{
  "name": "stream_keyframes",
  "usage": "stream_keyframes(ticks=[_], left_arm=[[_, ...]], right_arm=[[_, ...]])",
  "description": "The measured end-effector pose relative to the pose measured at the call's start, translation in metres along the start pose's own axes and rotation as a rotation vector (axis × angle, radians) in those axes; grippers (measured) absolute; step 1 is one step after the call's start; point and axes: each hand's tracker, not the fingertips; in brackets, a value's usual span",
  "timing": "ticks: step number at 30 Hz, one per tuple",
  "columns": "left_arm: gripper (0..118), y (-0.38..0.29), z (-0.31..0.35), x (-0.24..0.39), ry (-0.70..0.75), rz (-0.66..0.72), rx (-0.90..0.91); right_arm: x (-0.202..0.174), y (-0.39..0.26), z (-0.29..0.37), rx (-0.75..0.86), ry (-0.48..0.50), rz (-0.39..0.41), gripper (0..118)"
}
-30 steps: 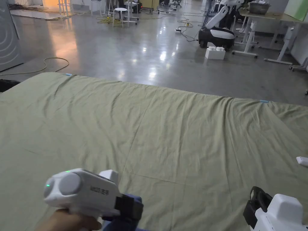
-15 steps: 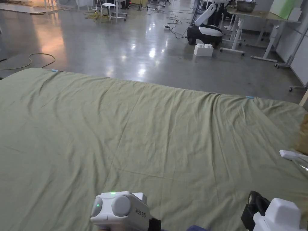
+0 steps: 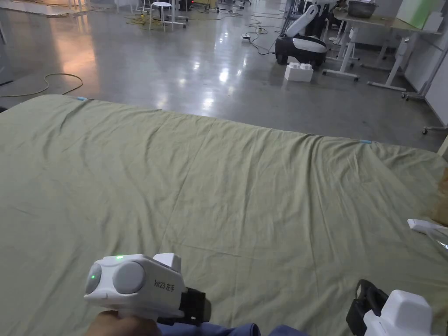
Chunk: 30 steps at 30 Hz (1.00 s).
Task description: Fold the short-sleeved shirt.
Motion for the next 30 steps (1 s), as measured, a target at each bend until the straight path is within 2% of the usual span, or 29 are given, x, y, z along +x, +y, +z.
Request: stream_keyframes(ticks=[1,4,6,8,12,20,25,30], left_arm=[[23,-0.003,-0.003,-0.003,0.011,-0.005,-0.02],[21,-0.017,-0.013,-0.006,-0.017,-0.013,-0.086],[18,-0.027,-0.021,-0.001,-0.1,-0.026,-0.131],[18,-0.034,-0.028,0.009,-0.141,-0.065,-0.151],[18,-0.048,-0.053,0.029,-0.127,-0.152,-0.217],[18,-0.071,-0.091,0.049,-0.176,-0.119,-0.242],[17,-0.076,-0.084,0.044,-0.199,-0.122,-0.239],[20,-0.075,-0.065,0.032,-0.288,-0.112,-0.222]], right_arm=[[-0.001,0.0,0.0,-0.001,0.002,-0.001,2],[-0.002,-0.003,-0.001,-0.007,0.006,-0.005,2],[-0.004,-0.004,-0.002,-0.014,0.009,-0.002,2],[-0.005,-0.006,-0.003,-0.021,0.013,0.0,2],[-0.006,-0.008,-0.003,-0.029,0.014,0.006,2],[-0.004,-0.011,-0.002,-0.037,0.011,-0.003,2],[-0.003,-0.012,-0.004,-0.044,0.012,-0.004,2],[-0.005,-0.014,-0.004,-0.051,0.019,-0.006,2]])
